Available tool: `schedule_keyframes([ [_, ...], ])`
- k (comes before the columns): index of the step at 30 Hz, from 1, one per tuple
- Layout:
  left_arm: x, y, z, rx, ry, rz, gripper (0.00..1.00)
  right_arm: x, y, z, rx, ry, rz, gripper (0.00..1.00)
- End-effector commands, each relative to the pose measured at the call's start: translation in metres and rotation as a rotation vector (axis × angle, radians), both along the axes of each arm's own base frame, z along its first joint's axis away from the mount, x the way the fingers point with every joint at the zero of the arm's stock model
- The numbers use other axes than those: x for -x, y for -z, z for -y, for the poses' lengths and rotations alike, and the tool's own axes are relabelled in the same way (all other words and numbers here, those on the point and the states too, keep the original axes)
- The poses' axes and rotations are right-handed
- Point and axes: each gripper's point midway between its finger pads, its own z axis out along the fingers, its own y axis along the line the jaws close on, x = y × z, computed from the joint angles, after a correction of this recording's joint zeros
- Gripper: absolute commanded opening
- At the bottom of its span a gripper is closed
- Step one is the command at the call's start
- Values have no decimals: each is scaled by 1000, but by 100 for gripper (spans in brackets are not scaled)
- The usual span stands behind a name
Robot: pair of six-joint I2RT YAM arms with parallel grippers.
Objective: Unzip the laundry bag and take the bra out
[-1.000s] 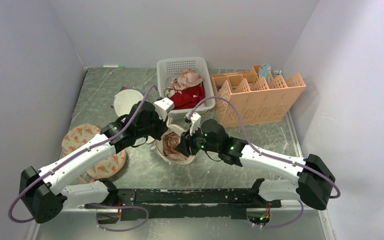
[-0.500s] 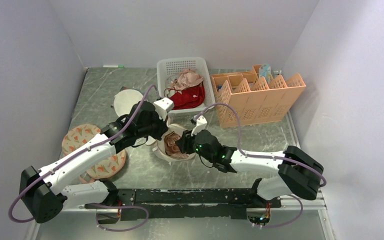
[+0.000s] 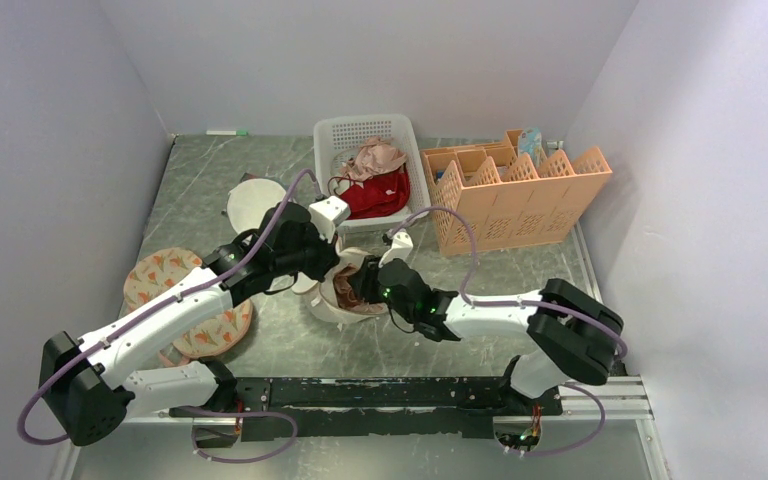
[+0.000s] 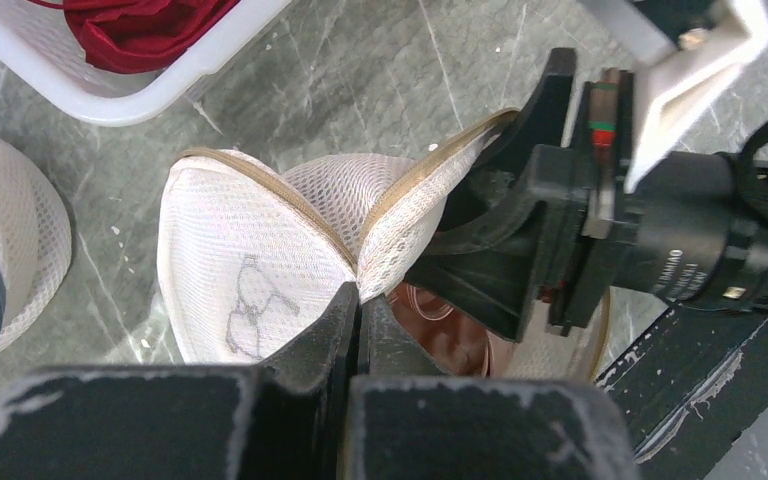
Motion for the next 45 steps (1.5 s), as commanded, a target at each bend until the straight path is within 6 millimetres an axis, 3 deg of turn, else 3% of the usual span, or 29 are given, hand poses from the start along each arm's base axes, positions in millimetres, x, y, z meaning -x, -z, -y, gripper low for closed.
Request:
schedule_keyframes([
  [1, 0, -11, 13, 64, 42, 21, 7, -8, -13, -20, -90, 13, 6, 34],
  [4, 0, -12, 11, 65, 33, 27, 7, -6, -24, -32, -111, -46, 21, 13],
  [9, -6, -12, 0, 27, -21, 54, 7, 13, -65, -43, -169, -209, 110, 0],
  [13, -14, -10, -12, -27, -75, 76, 7, 27, -74, -33, -218, -251, 141, 0],
  [18, -17, -11, -17, -42, -97, 92, 7, 35, -94, -34, -191, -324, 190, 0],
  [29, -18, -11, -19, -50, -105, 98, 7, 30, -198, -14, -227, -293, 422, 0],
  [37, -18, -12, -19, -41, -110, 99, 7, 29, -267, 16, -285, -200, 541, 0],
  [45, -19, -14, -21, -39, -115, 105, 7, 36, -313, 39, -337, -165, 634, 0],
])
